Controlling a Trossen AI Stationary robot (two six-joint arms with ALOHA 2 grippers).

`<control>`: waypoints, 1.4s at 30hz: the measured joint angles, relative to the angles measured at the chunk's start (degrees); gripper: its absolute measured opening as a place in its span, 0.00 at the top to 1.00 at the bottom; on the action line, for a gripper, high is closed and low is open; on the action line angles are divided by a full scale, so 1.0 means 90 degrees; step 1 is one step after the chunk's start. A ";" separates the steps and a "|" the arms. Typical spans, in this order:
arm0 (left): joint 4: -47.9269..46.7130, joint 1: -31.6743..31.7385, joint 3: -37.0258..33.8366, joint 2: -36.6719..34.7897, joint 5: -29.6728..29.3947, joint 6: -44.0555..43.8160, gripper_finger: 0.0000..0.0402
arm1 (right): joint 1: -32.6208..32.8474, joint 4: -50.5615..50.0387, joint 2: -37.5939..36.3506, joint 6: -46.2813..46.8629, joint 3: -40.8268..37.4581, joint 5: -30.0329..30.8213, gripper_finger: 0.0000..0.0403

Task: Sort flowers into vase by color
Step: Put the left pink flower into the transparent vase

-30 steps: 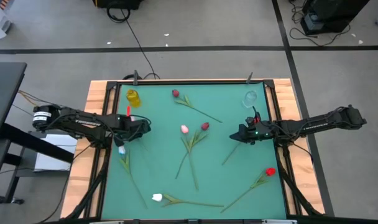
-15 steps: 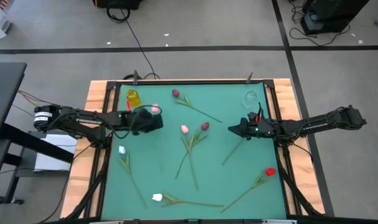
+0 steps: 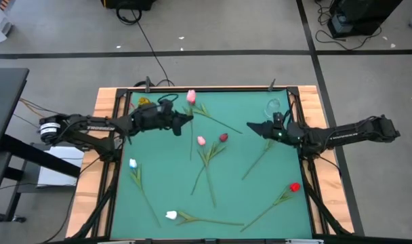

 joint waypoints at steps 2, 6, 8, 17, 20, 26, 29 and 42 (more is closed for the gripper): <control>0.0030 0.0008 0.0388 0.0302 0.0571 0.0456 0.96 | -0.0147 -0.0041 0.0233 -0.0508 0.0463 -0.0180 0.76; -0.0015 -0.0071 0.1440 0.0974 0.1466 0.1522 0.96 | -0.0341 -0.0546 0.0756 -0.1641 0.1445 -0.0493 0.74; -0.0323 -0.0056 0.2030 0.1246 0.1520 0.1780 0.96 | -0.0369 -0.0684 0.0984 -0.2254 0.1889 -0.0572 0.72; -0.1447 0.0189 0.3937 0.2218 0.2371 0.2572 0.96 | -0.0402 -0.1320 0.1566 -0.4224 0.3094 -0.0504 0.52; -0.1458 0.0240 0.4225 0.2432 0.2664 0.2688 0.96 | -0.0493 -0.1397 0.1748 -0.4567 0.3237 -0.0419 0.49; -0.1436 0.0229 0.4529 0.2693 0.3009 0.2709 0.96 | -0.0528 -0.0919 0.2027 -0.5366 0.3401 -0.0724 0.50; -0.1430 0.0231 0.4537 0.2685 0.3030 0.2799 0.96 | -0.0528 -0.0685 0.2108 -0.5546 0.3401 -0.0966 0.50; -0.1387 0.0569 0.4534 0.2634 0.2943 0.2651 0.96 | -0.0672 -0.0910 0.1352 -0.5833 0.3408 -0.1234 0.50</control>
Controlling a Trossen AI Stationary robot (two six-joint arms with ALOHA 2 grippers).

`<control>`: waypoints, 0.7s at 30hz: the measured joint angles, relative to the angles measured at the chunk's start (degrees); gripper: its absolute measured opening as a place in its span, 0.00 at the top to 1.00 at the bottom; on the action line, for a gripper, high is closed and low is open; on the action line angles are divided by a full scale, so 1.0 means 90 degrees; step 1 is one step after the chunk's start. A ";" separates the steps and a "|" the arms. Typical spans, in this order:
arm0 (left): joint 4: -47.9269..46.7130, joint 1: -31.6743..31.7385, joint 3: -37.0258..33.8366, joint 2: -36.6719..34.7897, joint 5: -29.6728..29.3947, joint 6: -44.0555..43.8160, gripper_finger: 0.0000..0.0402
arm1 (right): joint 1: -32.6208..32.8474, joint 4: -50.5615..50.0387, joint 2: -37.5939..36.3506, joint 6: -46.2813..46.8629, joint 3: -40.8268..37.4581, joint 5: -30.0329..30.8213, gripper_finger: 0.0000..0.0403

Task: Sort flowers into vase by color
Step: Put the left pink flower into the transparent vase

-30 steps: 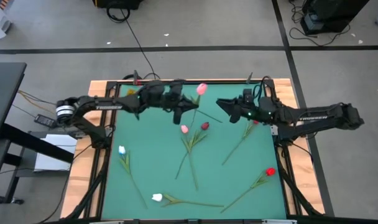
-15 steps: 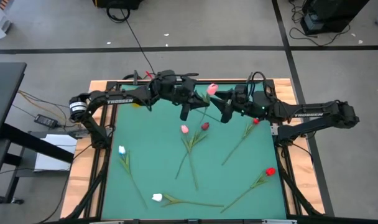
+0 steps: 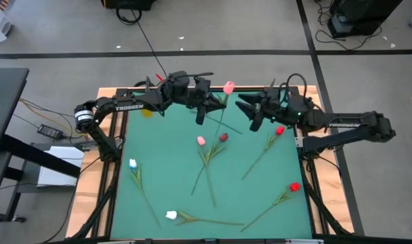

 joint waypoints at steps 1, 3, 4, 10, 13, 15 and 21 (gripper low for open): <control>0.0025 0.0009 0.0000 0.0000 0.0007 0.0008 0.96 | -0.0036 0.0003 -0.0011 0.0001 0.0000 -0.0087 0.50; 0.0074 -0.0029 0.0000 0.0000 0.0002 0.0136 0.96 | -0.0128 0.0008 0.0047 0.0002 0.0000 -0.0267 0.50; 0.0127 -0.0062 0.0000 0.0000 0.0000 0.0240 0.96 | -0.0186 0.0038 0.0106 0.0009 0.0000 -0.0343 0.50; 0.0315 -0.0212 0.0000 0.0000 0.0035 0.0372 0.96 | -0.0406 0.0557 0.0661 0.0295 0.0000 -0.0928 0.50; 0.0307 -0.0206 0.0000 0.0000 0.0026 0.0360 0.96 | -0.0419 0.0700 0.0817 0.0321 -0.0002 -0.1154 0.50; 0.0309 -0.0207 0.0000 0.0000 0.0026 0.0344 0.96 | -0.0421 0.0805 0.0868 0.0328 -0.0002 -0.1321 0.50; 0.0286 -0.0212 0.0000 0.0000 0.0028 0.0337 0.96 | -0.0501 0.1041 0.1133 0.0403 0.0000 -0.1534 0.57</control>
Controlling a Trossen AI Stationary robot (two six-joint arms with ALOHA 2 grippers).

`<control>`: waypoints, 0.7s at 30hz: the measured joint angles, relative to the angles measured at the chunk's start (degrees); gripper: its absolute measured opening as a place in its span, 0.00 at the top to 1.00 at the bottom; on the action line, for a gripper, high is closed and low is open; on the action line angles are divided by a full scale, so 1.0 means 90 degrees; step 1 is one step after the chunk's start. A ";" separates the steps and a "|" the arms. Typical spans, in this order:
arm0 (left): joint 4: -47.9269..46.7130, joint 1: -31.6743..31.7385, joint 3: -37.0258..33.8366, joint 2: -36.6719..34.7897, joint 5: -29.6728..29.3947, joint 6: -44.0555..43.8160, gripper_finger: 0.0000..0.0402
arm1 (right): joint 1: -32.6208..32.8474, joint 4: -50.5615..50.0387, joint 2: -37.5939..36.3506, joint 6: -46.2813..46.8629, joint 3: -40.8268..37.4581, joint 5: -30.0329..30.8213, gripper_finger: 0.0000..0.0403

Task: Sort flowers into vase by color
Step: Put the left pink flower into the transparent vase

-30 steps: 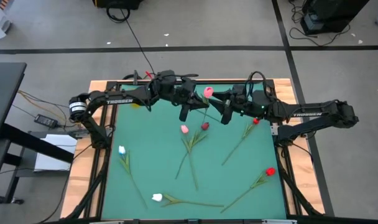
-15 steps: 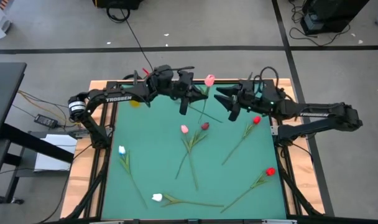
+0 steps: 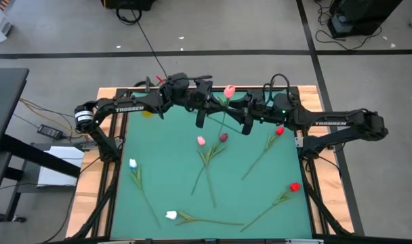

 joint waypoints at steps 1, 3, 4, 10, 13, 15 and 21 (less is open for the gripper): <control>-0.0008 0.0000 0.0000 0.0000 -0.0001 0.0000 0.96 | -0.0031 0.0016 0.0063 0.0049 0.0031 -0.0063 0.60; -0.0023 0.0000 0.0000 0.0000 -0.0001 -0.0002 0.95 | -0.0075 0.0019 0.0185 0.0117 0.0134 -0.0145 0.66; -0.0028 0.0000 0.0000 0.0000 0.0006 0.0000 0.95 | -0.0082 0.0015 0.0222 0.0144 0.0173 -0.0148 0.70; -0.0001 -0.0004 0.0000 -0.0002 -0.0007 -0.0002 0.90 | -0.0105 -0.0024 0.0272 0.0030 0.0265 -0.0086 0.96; -0.0004 0.0007 0.0000 -0.0002 -0.0055 0.0213 0.84 | -0.0082 -0.0214 0.0152 -0.0133 0.0267 0.0242 0.96; -0.0103 0.0051 -0.0008 -0.0084 -0.0055 0.0279 0.78 | -0.0049 -0.0476 0.0013 -0.0415 0.0270 0.0491 0.97; -0.1071 0.0361 -0.0010 -0.0560 -0.0054 0.0379 0.57 | 0.0248 -0.1207 -0.0524 -0.1503 0.0272 0.1902 0.97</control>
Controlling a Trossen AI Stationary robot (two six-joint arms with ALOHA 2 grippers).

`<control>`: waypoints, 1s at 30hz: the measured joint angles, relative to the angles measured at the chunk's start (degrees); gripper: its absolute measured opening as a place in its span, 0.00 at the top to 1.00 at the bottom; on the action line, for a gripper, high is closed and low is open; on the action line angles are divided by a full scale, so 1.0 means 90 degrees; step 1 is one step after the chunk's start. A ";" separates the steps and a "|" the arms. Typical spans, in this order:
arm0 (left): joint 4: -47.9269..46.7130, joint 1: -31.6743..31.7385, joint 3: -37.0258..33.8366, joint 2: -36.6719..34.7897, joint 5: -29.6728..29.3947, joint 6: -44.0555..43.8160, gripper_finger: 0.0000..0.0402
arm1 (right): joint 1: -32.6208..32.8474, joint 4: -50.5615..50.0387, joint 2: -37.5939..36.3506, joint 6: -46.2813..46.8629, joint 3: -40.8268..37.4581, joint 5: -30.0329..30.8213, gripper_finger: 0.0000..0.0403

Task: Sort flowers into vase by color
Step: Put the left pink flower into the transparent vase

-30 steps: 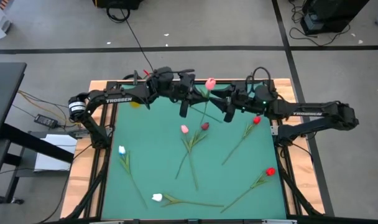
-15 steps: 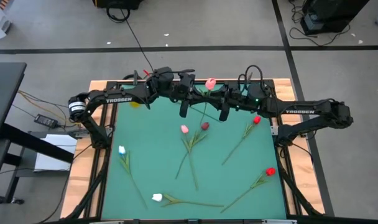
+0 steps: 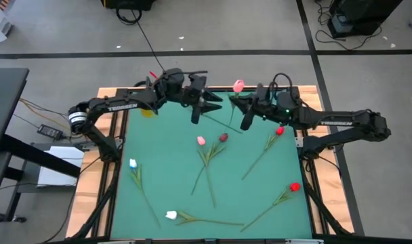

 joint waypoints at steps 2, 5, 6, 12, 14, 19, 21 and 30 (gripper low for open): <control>-0.0427 0.0151 -0.0001 -0.0210 -0.0006 0.0131 0.52 | 0.0090 -0.0277 -0.0197 -0.0264 0.0000 0.0583 0.97; -0.0842 0.0361 -0.0002 -0.0530 -0.0001 0.0314 0.48 | 0.0187 -0.0843 -0.0486 -0.0521 0.0002 0.1607 0.97; -0.0892 0.0445 -0.0065 -0.0647 -0.0003 0.0320 0.48 | 0.0199 -0.1058 -0.0597 -0.0598 0.0002 0.1952 0.97; -0.0730 0.0919 -0.1309 -0.1479 -0.0002 -0.0031 0.49 | -0.0180 -0.2088 -0.1276 -0.0846 -0.0053 0.3625 0.97; -0.0498 0.0980 -0.1820 -0.1779 -0.0018 -0.0209 0.50 | -0.0463 -0.2082 -0.1525 -0.1090 -0.0127 0.3620 0.97; 0.0019 0.0896 -0.2770 -0.2325 -0.0097 -0.0937 0.52 | -0.1279 -0.2059 -0.1826 -0.1670 -0.0134 0.3480 0.97; 0.0198 0.0819 -0.2934 -0.2435 -0.0199 -0.1086 0.52 | -0.1669 -0.2038 -0.1869 -0.1723 -0.0135 0.3253 0.97; 0.0269 0.0676 -0.2990 -0.2532 -0.0448 -0.1067 0.52 | -0.2941 -0.1907 -0.1806 -0.1510 -0.0146 0.2183 0.97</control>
